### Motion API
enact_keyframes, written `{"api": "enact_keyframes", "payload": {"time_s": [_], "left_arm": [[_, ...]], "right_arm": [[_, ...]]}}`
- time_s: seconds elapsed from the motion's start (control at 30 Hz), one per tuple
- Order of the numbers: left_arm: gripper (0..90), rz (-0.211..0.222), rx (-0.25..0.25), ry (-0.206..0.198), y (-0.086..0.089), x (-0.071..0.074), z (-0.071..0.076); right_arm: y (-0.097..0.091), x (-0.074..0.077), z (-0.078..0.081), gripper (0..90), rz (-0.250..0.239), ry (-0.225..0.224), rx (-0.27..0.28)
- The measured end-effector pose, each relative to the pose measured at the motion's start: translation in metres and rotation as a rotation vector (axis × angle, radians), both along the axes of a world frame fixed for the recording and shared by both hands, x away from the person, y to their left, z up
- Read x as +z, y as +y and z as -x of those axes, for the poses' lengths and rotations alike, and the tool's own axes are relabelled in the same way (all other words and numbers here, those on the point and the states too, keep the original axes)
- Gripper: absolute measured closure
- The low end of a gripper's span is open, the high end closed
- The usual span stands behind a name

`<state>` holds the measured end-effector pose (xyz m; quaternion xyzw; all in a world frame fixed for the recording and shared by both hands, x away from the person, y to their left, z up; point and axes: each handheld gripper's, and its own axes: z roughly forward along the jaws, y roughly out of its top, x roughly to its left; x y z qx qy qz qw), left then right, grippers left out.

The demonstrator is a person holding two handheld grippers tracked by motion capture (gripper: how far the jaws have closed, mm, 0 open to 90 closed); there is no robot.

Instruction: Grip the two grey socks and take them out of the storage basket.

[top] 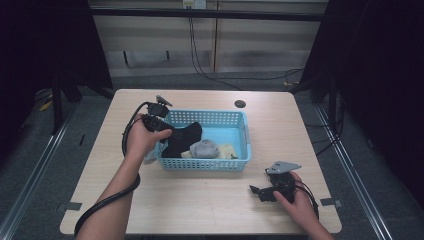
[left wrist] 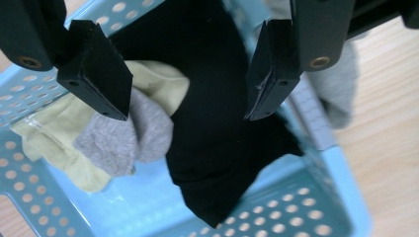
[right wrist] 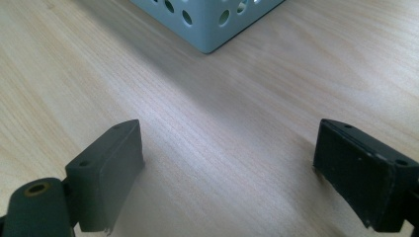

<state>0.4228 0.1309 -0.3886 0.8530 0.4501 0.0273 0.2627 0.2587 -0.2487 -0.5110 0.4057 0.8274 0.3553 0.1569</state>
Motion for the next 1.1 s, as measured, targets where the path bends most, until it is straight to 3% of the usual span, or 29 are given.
{"api": "enact_keyframes", "payload": {"time_s": [0.3,0.6,1.1], "left_arm": [[33.9,0.017,-0.039,0.030,-0.025,-0.022,0.001],[34.2,-0.001,-0.067,0.066,-0.046,-0.039,-0.001],[35.5,-0.018,-0.066,0.119,-0.061,-0.062,-0.008]], "right_arm": [[0.000,0.000,0.000,11.0,0.001,-0.001,-0.001],[0.000,0.000,0.000,11.0,0.000,-0.001,0.001],[0.000,0.000,0.000,11.0,0.000,0.001,-0.001]]}}
